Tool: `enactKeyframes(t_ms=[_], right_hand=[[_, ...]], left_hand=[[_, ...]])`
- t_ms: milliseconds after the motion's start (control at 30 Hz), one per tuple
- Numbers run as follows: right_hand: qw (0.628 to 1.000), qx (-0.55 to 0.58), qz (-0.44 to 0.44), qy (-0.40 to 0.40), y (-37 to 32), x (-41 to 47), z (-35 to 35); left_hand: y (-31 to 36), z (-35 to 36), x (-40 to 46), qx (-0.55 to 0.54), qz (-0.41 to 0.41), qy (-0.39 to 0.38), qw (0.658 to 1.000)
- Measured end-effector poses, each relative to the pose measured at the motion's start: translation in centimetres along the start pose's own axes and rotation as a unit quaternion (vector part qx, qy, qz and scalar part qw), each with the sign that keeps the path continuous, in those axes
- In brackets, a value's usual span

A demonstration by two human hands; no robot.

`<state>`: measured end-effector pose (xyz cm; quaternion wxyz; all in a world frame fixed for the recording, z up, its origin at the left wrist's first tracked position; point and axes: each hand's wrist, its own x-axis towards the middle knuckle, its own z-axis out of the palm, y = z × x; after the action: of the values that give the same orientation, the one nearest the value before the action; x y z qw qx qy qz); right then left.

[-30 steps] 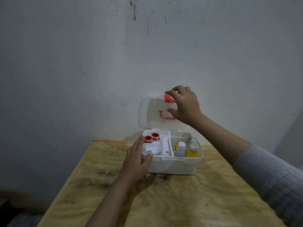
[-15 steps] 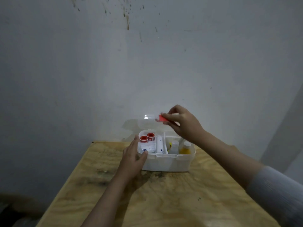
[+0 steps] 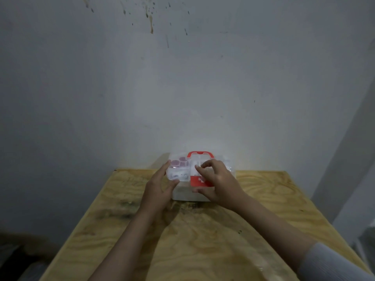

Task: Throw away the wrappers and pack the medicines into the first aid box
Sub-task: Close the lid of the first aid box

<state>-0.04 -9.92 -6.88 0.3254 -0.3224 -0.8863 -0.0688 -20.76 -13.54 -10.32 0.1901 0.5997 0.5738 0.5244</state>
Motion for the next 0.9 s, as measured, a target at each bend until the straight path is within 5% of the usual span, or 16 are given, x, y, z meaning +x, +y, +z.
enactKeyframes(t_ms=[567,900], right_hand=[[0.997,-0.041,0.022,0.067,0.5,-0.5,2.5],[0.998,-0.026,0.047,0.028,1.9,2.0,2.5]], left_hand=[[-0.6,0.8,0.1,-0.008,0.005,0.056,0.998],[0.3,1.1,2.9,0.038,-0.027,0.042,0.998]])
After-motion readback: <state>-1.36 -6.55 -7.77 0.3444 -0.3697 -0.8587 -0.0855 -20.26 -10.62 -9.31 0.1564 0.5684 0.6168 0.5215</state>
